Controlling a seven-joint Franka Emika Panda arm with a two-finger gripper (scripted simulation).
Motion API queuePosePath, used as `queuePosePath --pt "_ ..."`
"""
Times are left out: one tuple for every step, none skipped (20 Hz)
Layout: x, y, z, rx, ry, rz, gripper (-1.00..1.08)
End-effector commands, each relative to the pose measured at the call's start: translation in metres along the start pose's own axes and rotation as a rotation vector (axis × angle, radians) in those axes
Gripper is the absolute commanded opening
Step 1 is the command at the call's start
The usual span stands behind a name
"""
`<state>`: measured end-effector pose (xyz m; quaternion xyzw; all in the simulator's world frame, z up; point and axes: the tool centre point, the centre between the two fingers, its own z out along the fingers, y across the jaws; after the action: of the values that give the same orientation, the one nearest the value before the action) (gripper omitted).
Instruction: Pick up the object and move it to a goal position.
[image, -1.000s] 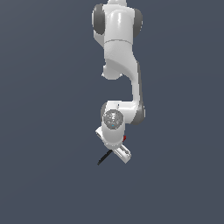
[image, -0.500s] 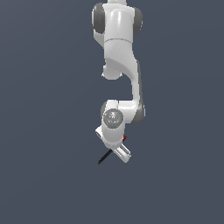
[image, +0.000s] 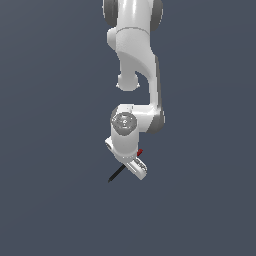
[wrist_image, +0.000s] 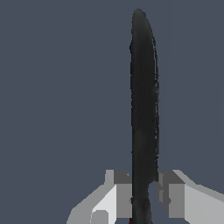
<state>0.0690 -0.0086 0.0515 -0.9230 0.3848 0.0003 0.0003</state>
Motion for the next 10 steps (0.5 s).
queuePosePath --pt "0.001 0.008 -0.018 0.001 0.001 0.000 -1.00" --pt "0.001 0.011 -0.026 0.001 0.000 0.001 -1.00" --pt "0.001 0.015 -0.035 0.001 0.000 0.001 -1.00" --pt "0.001 0.020 -0.045 0.001 0.000 0.001 -1.00" --pt "0.001 0.024 -0.055 0.001 0.000 0.001 -1.00" --pt "0.002 0.029 -0.065 0.002 0.000 0.001 -1.00" --pt "0.002 0.033 -0.075 0.002 0.000 0.001 -1.00" --pt "0.002 0.038 -0.086 0.002 0.000 0.001 -1.00" --pt "0.002 0.042 -0.096 0.002 0.000 0.001 -1.00" --pt "0.003 0.046 -0.105 0.002 0.000 0.001 -1.00"
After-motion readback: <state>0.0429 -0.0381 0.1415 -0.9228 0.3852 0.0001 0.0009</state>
